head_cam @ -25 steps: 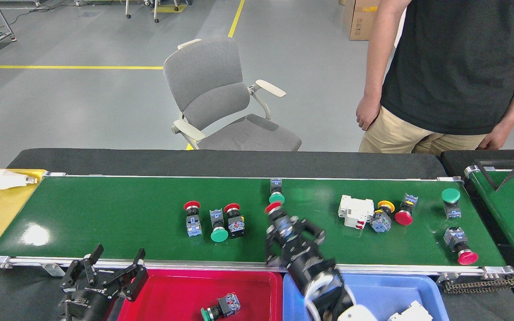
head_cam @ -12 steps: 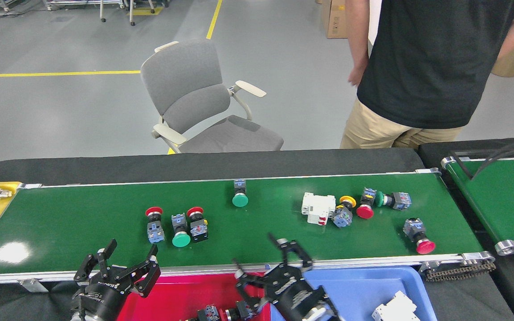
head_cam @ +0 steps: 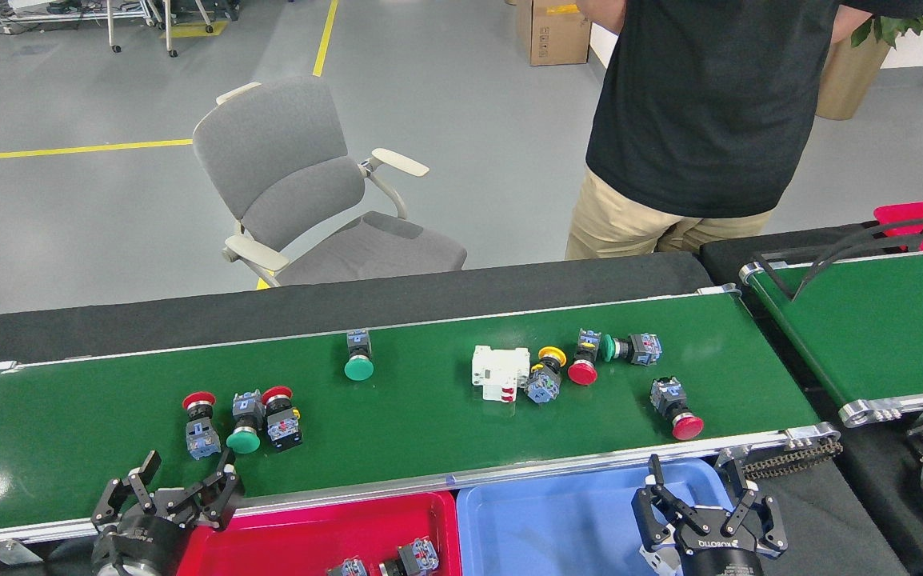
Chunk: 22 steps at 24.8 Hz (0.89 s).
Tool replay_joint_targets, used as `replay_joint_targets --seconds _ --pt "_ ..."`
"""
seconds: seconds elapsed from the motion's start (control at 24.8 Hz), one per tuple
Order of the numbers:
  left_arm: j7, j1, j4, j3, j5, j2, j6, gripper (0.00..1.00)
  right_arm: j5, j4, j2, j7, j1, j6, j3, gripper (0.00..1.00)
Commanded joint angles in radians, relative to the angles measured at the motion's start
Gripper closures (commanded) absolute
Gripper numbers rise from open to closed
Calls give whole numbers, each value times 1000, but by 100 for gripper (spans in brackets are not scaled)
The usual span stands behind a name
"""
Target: Pick switch part from conveyor to tray
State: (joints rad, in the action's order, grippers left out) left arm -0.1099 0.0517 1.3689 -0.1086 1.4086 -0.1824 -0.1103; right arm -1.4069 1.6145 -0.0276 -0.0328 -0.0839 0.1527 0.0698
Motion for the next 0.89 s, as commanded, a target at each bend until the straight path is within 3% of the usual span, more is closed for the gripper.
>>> replay_joint_targets --seconds 0.0,0.08,0.12,0.16,0.24,0.32,0.36,0.4,0.52,0.61,0.77,0.85 --pt "10 33 -22 -8 3 -11 17 0 -1 -4 5 -73 36 11 5 0" --pt "12 65 -59 -6 3 -11 37 2 -3 -41 2 -81 76 10 18 0" --pt "12 76 -80 -6 3 -11 37 8 -3 -70 2 -82 102 13 33 0" --pt "12 79 -97 -6 3 -11 35 21 -3 -97 2 -87 128 14 48 0" --pt "12 77 -119 -6 -10 -12 17 70 -4 -160 -5 -98 174 18 70 5" --pt "26 71 -113 -8 -30 -8 -22 88 -4 -194 -6 -99 199 18 73 24" --pt "47 65 -103 -6 -43 -6 -60 91 -4 -197 -5 -101 204 18 73 42" --pt "65 60 -90 -2 -45 -6 -97 93 -4 -197 2 -101 204 18 73 54" --pt "84 14 -2 4 -45 -3 -229 95 -4 -197 5 -102 193 16 73 78" --pt "84 -56 99 3 -46 -5 -333 95 0 -193 5 -101 194 13 73 87" --pt "82 -213 266 0 -48 -5 -589 91 -1 -153 5 -95 190 4 93 90" --pt "81 -283 315 -3 -48 0 -675 76 -1 -91 6 -92 161 -10 177 90"
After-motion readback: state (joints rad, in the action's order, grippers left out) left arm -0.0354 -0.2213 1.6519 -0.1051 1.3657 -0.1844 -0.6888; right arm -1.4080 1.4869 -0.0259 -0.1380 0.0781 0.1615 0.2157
